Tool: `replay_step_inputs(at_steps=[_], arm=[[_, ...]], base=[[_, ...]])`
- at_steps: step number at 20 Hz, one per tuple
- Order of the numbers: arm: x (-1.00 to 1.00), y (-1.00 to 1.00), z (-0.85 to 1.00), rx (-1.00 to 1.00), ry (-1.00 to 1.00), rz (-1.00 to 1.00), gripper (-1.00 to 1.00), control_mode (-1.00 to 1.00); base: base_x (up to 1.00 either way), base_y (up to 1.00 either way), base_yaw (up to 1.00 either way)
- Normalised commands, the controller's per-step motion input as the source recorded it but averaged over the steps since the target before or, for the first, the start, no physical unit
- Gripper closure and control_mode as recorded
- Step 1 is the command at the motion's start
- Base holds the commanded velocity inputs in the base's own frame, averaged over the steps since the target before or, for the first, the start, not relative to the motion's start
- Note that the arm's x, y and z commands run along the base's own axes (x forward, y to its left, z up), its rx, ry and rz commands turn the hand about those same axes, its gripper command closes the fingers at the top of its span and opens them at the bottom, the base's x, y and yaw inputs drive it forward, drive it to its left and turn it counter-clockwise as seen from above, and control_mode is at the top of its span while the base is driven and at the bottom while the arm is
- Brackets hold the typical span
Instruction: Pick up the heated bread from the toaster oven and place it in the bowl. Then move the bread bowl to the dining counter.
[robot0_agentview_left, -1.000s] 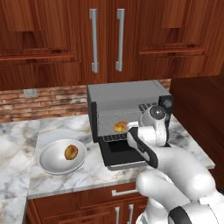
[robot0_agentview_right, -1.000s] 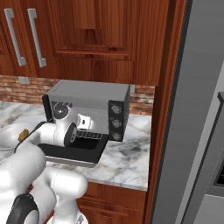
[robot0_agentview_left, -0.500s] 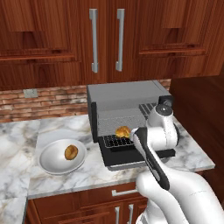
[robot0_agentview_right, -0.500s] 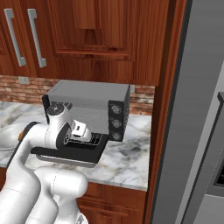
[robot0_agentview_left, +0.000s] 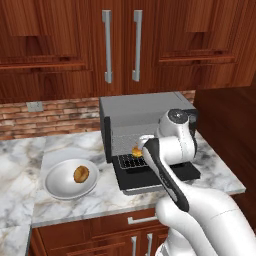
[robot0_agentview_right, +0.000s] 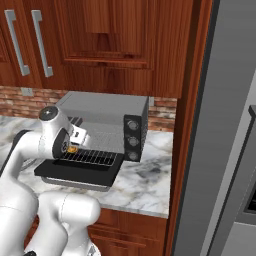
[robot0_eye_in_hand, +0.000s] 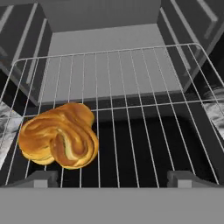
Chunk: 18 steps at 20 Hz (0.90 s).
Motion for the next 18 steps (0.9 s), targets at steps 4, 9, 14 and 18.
replay_step_inputs(at_steps=[4,9,14,18], arm=[[0.05,0.03,-0.03,0.00,0.03,0.12,-1.00,-1.00],[0.01,0.00,-0.23,-0.03,0.10,0.18,-1.00,-1.00],[0.00,0.12,-0.28,-0.03,0.07,0.08,-1.00,-1.00],[0.12,0.17,-0.14,0.00,0.00,0.01,-1.00,-1.00]], base=[[0.00,0.00,0.00],[0.00,0.00,0.00],[0.00,0.00,0.00],[0.00,0.00,0.00]])
